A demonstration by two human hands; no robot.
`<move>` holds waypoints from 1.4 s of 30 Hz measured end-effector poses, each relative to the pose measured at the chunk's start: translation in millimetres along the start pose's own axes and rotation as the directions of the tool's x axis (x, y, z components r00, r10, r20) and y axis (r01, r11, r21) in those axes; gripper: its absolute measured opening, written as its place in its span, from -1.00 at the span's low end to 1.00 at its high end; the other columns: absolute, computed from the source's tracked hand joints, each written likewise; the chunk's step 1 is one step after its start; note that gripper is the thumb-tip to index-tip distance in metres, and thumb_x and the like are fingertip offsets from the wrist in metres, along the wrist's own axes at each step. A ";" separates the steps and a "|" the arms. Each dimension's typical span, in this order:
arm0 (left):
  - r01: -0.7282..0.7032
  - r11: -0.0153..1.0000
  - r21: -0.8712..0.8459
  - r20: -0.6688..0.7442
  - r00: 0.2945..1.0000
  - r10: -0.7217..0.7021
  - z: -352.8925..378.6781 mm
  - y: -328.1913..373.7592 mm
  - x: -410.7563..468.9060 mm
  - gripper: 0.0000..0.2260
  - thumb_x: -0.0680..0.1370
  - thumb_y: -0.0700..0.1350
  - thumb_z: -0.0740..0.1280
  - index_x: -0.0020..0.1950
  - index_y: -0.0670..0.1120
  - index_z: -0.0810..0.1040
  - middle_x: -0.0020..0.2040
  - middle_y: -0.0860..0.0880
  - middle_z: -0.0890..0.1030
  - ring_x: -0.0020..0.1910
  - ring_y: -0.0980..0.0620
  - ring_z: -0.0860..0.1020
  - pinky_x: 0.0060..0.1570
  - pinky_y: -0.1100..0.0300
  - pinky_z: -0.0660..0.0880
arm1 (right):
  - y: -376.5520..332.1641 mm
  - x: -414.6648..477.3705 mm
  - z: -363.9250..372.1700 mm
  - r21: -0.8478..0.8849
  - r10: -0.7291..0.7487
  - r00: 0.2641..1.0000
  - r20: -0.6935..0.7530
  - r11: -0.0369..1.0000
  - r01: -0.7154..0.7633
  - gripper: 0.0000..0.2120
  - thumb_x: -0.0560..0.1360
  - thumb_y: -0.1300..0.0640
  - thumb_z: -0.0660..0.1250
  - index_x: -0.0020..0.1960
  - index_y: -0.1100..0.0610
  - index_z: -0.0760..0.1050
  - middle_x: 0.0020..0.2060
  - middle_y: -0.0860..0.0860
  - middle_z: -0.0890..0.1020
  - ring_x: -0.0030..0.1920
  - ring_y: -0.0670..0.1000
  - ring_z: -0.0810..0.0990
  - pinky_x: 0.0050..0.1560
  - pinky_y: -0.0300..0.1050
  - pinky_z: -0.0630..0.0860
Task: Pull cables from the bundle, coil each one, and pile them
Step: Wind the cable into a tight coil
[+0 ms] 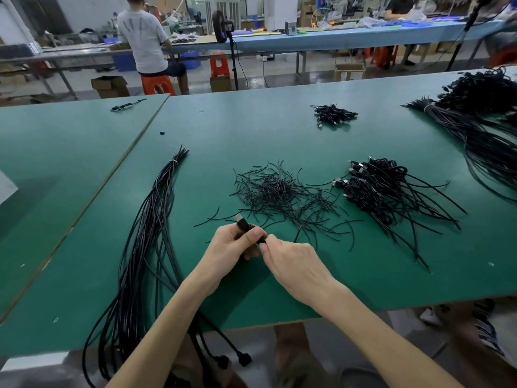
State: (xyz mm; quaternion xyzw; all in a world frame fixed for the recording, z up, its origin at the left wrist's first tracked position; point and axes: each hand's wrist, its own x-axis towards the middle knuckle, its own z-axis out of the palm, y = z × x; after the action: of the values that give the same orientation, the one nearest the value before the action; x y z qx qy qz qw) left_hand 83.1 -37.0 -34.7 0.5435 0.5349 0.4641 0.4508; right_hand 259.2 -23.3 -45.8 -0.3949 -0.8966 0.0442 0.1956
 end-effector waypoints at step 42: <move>0.027 0.873 0.488 -0.246 0.963 0.108 -20.9 38.3 55.3 -0.90 0.57 -0.02 0.47 -0.09 -0.02 0.71 -0.12 0.08 0.71 -0.19 0.07 0.62 -0.04 0.15 0.52 | 20.0 10.2 -12.2 0.822 0.460 0.881 0.109 0.457 -0.340 -0.64 0.75 0.03 0.00 -0.21 0.08 0.22 -0.44 -0.12 0.22 -0.45 -0.12 0.15 -0.46 -0.27 0.17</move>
State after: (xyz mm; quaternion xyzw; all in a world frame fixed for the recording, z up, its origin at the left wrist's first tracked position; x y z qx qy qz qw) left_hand 68.5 17.3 7.7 0.5834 0.6781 0.3924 0.2140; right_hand 271.4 -3.2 -36.0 -0.4586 -0.6369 0.4751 0.3978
